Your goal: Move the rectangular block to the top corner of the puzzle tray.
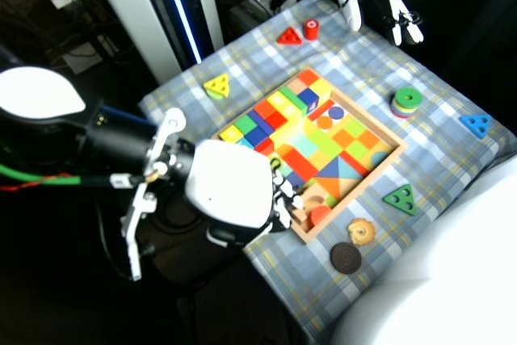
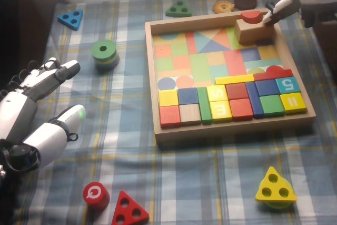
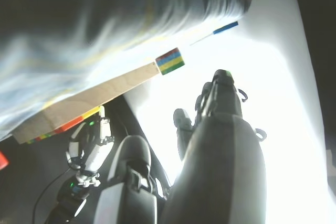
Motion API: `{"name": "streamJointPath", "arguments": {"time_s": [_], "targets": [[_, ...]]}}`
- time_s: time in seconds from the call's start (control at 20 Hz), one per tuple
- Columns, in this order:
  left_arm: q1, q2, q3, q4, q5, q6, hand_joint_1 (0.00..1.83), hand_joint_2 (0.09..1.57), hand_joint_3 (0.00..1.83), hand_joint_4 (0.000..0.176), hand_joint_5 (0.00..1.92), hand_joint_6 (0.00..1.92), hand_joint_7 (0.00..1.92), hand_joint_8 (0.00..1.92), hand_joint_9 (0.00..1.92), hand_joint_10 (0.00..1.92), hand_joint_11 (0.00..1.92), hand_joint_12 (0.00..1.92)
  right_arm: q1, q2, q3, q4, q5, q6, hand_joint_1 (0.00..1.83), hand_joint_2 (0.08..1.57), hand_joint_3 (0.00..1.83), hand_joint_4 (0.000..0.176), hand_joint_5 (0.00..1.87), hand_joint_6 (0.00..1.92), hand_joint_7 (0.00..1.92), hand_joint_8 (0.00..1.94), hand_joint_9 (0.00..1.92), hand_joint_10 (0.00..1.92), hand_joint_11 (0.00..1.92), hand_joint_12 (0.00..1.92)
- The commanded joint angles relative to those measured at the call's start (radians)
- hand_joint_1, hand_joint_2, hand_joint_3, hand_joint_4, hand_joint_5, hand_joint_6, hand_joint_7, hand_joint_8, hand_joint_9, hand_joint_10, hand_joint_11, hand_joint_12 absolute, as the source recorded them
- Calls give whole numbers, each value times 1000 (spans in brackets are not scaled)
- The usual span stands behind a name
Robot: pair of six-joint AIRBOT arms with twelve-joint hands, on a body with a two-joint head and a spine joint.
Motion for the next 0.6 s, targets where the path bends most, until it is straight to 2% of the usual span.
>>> {"name": "streamJointPath", "arguments": {"time_s": [0.0, 0.05, 0.1, 0.15, 0.2, 0.25, 0.4, 0.45, 0.5, 0.55], "targets": [[-6, 9, 2, 41, -110, -7, 685, 1383, 0, 50, 401, 3, 134, 2, 62, 5, 0, 0, 6, -5, 9, 9, -34, -6, 1396, 946, 655, 0, 532, 0, 835, 1752, 1496, 1921, 1568, 1921], [-6, 9, 3, 41, -110, -7, 690, 1381, 0, 52, 401, 3, 137, 3, 64, 5, 0, 0, 6, -7, 18, 14, -35, -6, 1534, 992, 468, 0, 534, 0, 1054, 1903, 1503, 1921, 1592, 1921], [-6, 9, 2, 41, -110, -7, 692, 1379, 0, 44, 405, 4, 141, 4, 67, 6, 0, 0, 6, -7, 29, 21, -35, -6, 1530, 1082, 288, 0, 513, 0, 1180, 1933, 1511, 1921, 1597, 1921], [-7, 9, 2, 41, -110, -7, 695, 1380, 0, 47, 398, 1, 140, 3, 67, 6, 0, 0, 6, -10, 37, 23, -35, -6, 1533, 1129, 165, 0, 509, 0, 1295, 1939, 1521, 1921, 1597, 1921], [-7, 9, 2, 41, -110, -7, 686, 1379, 0, 51, 397, 0, 138, 2, 67, 5, 0, 0, 6, -11, 43, 23, -35, -6, 1507, 1171, 90, 12, 491, 0, 1327, 1941, 1508, 1921, 1578, 1921], [-7, 9, 2, 41, -111, -7, 675, 1384, 1, 65, 383, 0, 129, 0, 60, 1, 0, 0, 6, -17, 53, 23, -35, -6, 1498, 1190, 69, 4, 474, 0, 1321, 1941, 1493, 1921, 1563, 1921], [-7, 8, 2, 41, -112, -7, 678, 1381, 0, 57, 387, 1, 131, 0, 61, 1, 0, 0, 6, -37, 79, 24, -35, -6, 1475, 1187, 33, 29, 499, 11, 1231, 1941, 1446, 1921, 1532, 1921], [-7, 8, 1, 41, -113, -7, 677, 1381, 0, 47, 395, 5, 135, 2, 63, 1, 0, 0, 6, -40, 84, 26, -35, -6, 1508, 1197, 31, 36, 466, 4, 1223, 1941, 1446, 1921, 1546, 1921], [-7, 9, 1, 42, -113, -7, 685, 1379, 0, 41, 400, 5, 137, 2, 64, 2, 0, 0, 6, -43, 87, 31, -36, -6, 1519, 1196, 24, 30, 471, 5, 1234, 1941, 1451, 1921, 1552, 1921], [-7, 9, 1, 41, -113, -7, 686, 1378, 0, 38, 401, 5, 138, 2, 66, 2, 0, 0, 6, -46, 90, 37, -37, -6, 1518, 1203, 22, 15, 484, 7, 1188, 1941, 1440, 1921, 1546, 1921]]}}
